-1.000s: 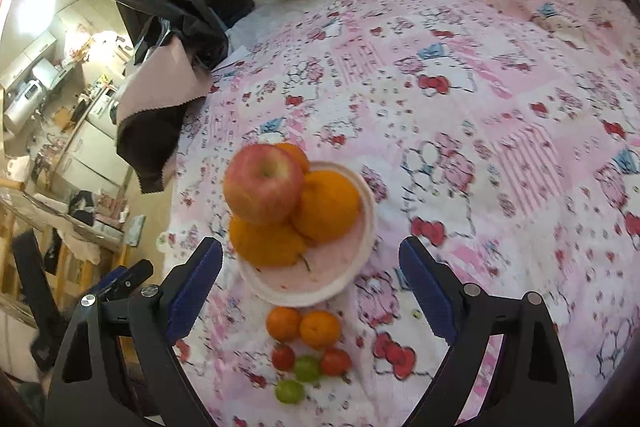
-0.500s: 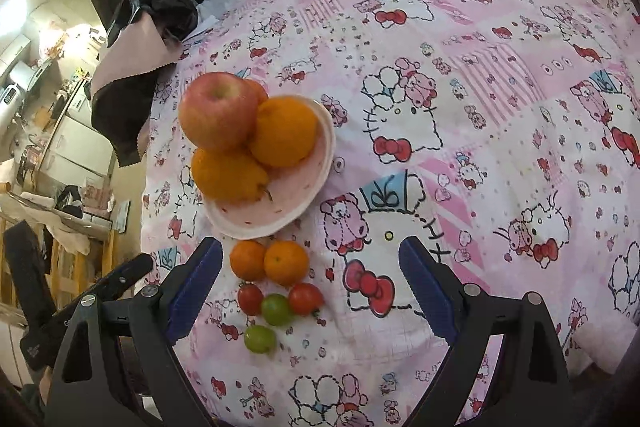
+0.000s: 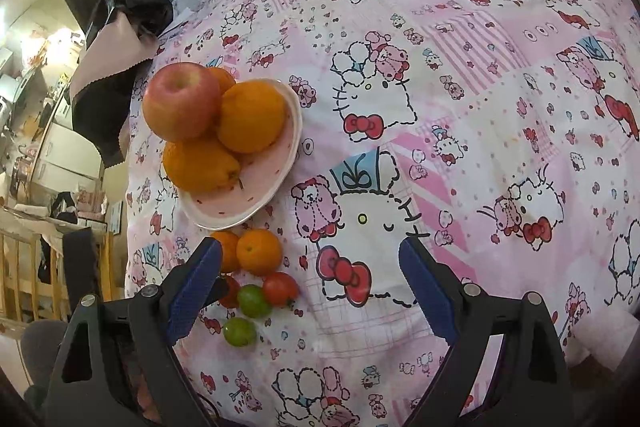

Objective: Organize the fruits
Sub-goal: 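Move the left tool to the cherry tomatoes and grasp one, then grasp a second cherry tomato with the right tool while the left tool holds its tomato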

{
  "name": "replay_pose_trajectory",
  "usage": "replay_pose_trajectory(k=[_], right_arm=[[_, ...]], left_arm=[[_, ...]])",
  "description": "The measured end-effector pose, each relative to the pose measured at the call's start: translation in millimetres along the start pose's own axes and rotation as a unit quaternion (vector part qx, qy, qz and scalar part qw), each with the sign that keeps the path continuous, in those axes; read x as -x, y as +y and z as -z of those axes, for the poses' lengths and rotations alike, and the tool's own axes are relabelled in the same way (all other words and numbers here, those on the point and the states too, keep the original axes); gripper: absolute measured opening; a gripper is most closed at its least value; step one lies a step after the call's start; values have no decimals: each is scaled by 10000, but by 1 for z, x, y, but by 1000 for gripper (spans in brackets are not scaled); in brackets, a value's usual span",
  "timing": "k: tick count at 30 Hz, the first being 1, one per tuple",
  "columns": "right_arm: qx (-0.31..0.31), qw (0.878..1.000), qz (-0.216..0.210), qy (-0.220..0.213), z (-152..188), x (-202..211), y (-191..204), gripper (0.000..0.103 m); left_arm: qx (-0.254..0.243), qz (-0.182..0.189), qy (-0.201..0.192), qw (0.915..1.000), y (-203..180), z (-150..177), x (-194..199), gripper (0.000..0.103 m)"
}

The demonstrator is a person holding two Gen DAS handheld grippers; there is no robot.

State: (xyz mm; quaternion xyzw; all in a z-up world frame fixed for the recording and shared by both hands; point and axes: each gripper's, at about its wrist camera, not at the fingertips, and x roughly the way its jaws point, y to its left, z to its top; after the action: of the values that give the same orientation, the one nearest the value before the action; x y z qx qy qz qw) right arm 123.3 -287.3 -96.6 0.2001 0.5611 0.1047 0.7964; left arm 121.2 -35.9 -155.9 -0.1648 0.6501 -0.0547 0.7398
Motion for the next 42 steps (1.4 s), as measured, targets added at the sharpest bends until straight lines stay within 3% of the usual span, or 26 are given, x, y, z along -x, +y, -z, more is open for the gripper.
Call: replay_pose_trajectory(k=[6, 8, 17, 21, 26, 31, 39, 42], right_arm=[[-15, 9999, -99, 55, -3, -4, 4, 92], [25, 9999, -106, 75, -3, -5, 6, 92], [45, 9998, -77, 167, -2, -11, 7, 92], [44, 9983, -274, 507, 2, -23, 10, 90], [64, 9926, -286, 1175, 13, -53, 16, 60], [100, 9875, -198, 1557, 19, -79, 25, 55], [210, 9847, 83, 1727, 22, -102, 35, 54], [288, 9840, 169, 1753, 24, -105, 36, 46]], left_arm=[[136, 220, 157, 9995, 3, -1, -7, 41], [209, 397, 207, 9988, 6, -3, -9, 25], [116, 573, 67, 9983, 5, 0, 12, 24], [127, 671, -161, 9975, 8, 3, 34, 24], [216, 446, -485, 9976, 16, 1, 58, 24], [342, 229, -550, 9976, 30, 0, 64, 24], [493, 190, -587, 9969, 45, 0, 69, 24], [557, 207, -572, 9966, 49, 1, 68, 24]])
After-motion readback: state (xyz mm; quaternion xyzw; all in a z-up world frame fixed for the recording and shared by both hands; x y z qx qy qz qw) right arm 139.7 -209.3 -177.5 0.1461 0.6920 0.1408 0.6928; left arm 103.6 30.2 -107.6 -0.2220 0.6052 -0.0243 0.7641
